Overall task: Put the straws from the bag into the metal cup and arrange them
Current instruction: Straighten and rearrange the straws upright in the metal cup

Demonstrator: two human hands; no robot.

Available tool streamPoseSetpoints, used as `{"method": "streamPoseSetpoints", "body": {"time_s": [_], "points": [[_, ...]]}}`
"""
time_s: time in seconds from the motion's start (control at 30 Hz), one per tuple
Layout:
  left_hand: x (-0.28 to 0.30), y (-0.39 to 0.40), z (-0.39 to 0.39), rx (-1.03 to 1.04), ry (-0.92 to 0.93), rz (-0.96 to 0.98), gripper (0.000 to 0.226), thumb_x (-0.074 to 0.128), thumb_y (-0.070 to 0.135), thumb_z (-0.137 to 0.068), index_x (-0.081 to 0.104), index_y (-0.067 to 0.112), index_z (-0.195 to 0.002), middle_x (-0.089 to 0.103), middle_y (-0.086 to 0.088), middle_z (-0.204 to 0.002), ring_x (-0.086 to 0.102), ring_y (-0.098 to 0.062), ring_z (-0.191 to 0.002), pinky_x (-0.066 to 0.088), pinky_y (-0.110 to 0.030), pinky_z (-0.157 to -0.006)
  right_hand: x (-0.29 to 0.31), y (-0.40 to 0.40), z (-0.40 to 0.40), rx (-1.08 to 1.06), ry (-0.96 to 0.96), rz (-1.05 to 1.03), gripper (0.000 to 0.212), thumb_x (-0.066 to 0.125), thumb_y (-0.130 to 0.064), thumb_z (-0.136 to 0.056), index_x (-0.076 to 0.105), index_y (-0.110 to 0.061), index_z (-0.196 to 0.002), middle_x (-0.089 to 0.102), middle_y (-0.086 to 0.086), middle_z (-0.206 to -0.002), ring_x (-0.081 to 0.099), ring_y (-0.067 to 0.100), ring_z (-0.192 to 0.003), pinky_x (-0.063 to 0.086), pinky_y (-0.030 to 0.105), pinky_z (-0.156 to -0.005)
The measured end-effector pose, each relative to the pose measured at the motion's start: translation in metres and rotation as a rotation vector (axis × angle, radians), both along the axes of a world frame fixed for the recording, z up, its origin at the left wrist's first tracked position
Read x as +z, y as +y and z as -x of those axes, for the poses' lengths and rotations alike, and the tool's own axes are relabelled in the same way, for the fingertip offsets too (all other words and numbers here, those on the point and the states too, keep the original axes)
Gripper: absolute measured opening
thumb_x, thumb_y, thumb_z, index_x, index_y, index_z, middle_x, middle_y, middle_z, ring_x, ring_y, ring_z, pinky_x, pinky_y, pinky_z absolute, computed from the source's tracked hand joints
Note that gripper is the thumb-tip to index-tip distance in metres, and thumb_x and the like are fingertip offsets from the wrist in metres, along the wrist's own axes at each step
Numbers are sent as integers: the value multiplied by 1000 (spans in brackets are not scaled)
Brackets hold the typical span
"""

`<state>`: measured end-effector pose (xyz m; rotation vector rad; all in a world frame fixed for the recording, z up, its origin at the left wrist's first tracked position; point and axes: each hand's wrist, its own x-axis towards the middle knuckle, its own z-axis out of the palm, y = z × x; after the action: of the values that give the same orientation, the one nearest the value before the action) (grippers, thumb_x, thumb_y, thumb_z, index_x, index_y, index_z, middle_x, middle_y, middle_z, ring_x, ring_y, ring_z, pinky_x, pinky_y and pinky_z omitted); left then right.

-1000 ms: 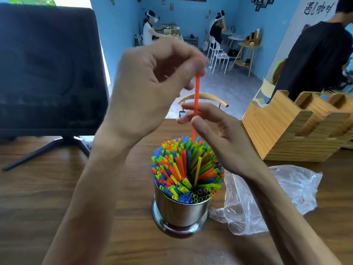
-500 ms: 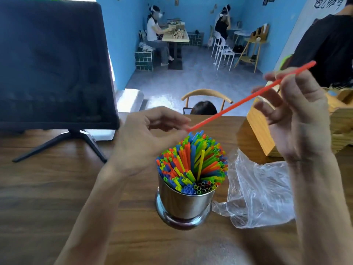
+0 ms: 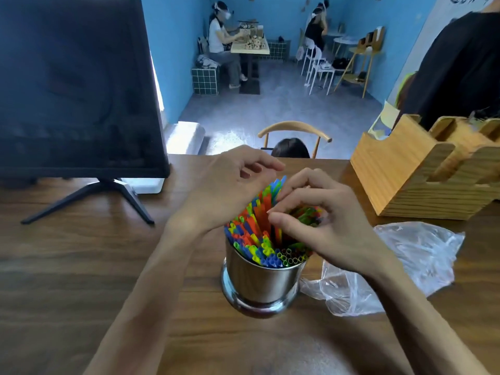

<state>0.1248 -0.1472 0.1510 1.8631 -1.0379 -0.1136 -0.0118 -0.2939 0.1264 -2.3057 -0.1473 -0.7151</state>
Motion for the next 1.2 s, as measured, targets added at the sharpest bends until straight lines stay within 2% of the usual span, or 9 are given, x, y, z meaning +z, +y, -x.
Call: {"method": "streamPoseSetpoints", "body": {"time_s": [0.13,0.27,0.33,0.43,0.63,0.77,0.9,1.1,1.2], "points": [[2,-9,-7,-1,-120,-140,17,65,34,-94,76,38,-107,68,21,-101,62,3,-95,52,-25,-83,8,-9,1,46,-42,-144,1,80,-23,-85,79,-24,-86,67,-7,-98,63,18,-98,44,22,-83],[5,-17,-9,-59,-149,-295,20,58,37,-99,75,39,-110,70,19,-103,60,6,-95,48,-21,-83,3,-22,-10,-116,-56,-387,13,71,-16,-95,78,-27,-98,74,-5,-96,66,18,-93,50,35,-80],[2,-19,-10,-72,-146,-333,22,54,36,-101,76,39,-107,71,19,-103,61,3,-96,51,-28,-90,-2,-32,-18,-260,68,-378,14,68,-23,-98,75,-35,-102,74,-13,-96,67,9,-93,55,35,-84],[-2,-21,-13,-77,-136,-334,21,54,40,-100,75,40,-99,71,21,-95,63,0,-93,53,-35,-92,-9,-37,-23,-226,322,-362,14,61,-30,-101,75,-31,-103,76,-10,-96,71,8,-93,60,40,-85],[-4,-18,-12,-36,-140,-253,14,62,44,-95,74,41,-89,68,25,-85,61,5,-90,47,-23,-81,-7,-33,-21,-172,315,-486,27,62,-37,-100,78,-17,-90,77,6,-88,72,31,-91,56,55,-91],[-2,-16,-8,-9,-162,-145,11,69,46,-90,74,37,-86,68,25,-82,59,10,-87,44,-16,-74,-4,-32,-22,-100,287,-535,25,64,-38,-96,78,-18,-95,78,3,-92,74,22,-92,59,43,-88],[7,-18,-6,-33,-75,27,5,69,32,-95,72,35,-92,74,17,-84,65,0,-81,45,-14,-72,0,-29,-22,-56,303,-479,16,69,-33,-93,78,-23,-102,78,-2,-95,74,15,-94,61,36,-85],[6,-16,-1,-42,-101,103,14,67,22,-97,72,34,-102,75,14,-85,70,-1,-83,52,-14,-73,7,-30,-25,-115,310,-386,5,73,-29,-91,78,-28,-91,77,-3,-89,74,13,-89,62,46,-85],[8,-15,4,30,-140,259,14,68,21,-96,72,33,-101,75,16,-85,72,-3,-79,54,-18,-71,6,-28,-26,-114,298,-356,7,74,-33,-91,78,-31,-96,77,-6,-92,72,11,-91,61,46,-87]]}}
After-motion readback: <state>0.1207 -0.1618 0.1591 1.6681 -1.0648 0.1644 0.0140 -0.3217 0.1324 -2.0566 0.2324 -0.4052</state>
